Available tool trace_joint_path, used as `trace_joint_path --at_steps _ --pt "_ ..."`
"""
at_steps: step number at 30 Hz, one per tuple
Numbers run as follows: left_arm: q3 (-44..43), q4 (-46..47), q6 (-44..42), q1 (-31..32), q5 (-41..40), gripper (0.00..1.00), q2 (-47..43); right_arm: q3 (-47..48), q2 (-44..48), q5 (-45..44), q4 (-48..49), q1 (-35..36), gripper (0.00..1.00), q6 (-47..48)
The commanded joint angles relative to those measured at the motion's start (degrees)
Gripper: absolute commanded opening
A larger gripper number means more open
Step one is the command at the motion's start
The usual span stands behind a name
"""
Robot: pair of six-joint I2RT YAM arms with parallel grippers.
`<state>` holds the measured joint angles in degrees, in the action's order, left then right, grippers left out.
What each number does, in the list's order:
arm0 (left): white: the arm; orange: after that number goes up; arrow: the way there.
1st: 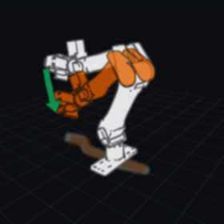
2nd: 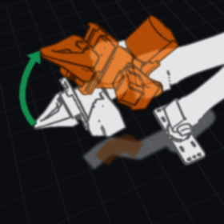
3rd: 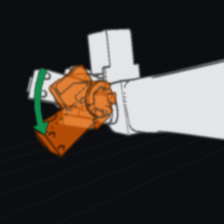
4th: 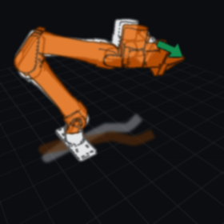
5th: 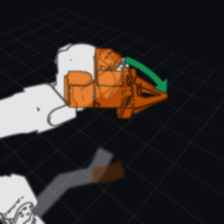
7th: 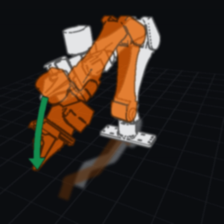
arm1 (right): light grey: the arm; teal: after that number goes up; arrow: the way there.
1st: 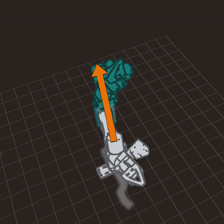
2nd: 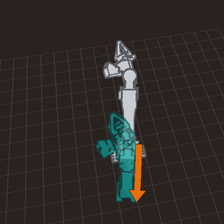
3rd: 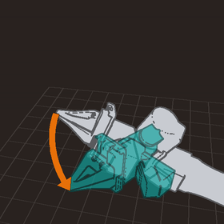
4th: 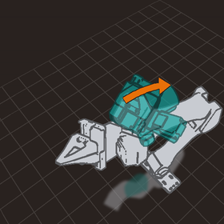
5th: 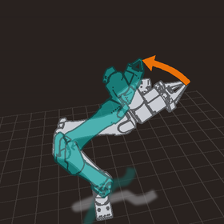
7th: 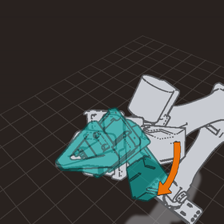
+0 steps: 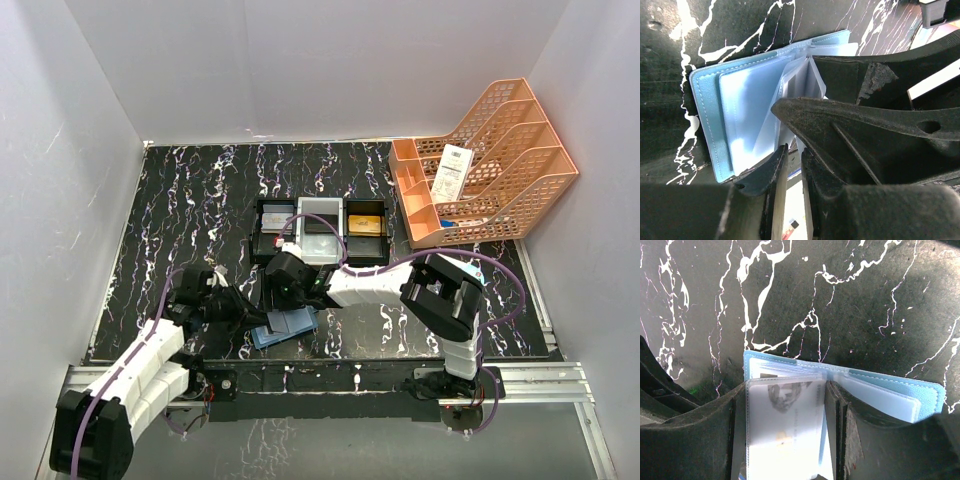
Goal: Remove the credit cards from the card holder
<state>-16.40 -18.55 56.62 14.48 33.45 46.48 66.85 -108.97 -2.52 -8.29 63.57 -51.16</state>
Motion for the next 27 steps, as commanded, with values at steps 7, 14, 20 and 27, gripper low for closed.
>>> trace_joint_path --at_steps 7,14,20,27 --pt "-0.02 6.73 4.79 2.94 0.32 0.15 0.60 -0.93 -2.64 2.11 -1.90 0.40 0.48 -0.44" --pt "0.48 9.93 5.84 5.40 -3.04 0.15 1.60 -0.45 -0.91 3.52 -0.76 0.36 0.58 -1.19" --pt "0.92 12.57 6.43 6.06 -4.23 0.17 2.26 -0.19 1.87 3.85 -0.32 0.28 0.70 -2.16" --pt "1.28 16.36 7.42 7.33 -4.48 0.19 3.88 -3.08 7.94 -3.69 -2.07 -0.12 0.78 -3.75"
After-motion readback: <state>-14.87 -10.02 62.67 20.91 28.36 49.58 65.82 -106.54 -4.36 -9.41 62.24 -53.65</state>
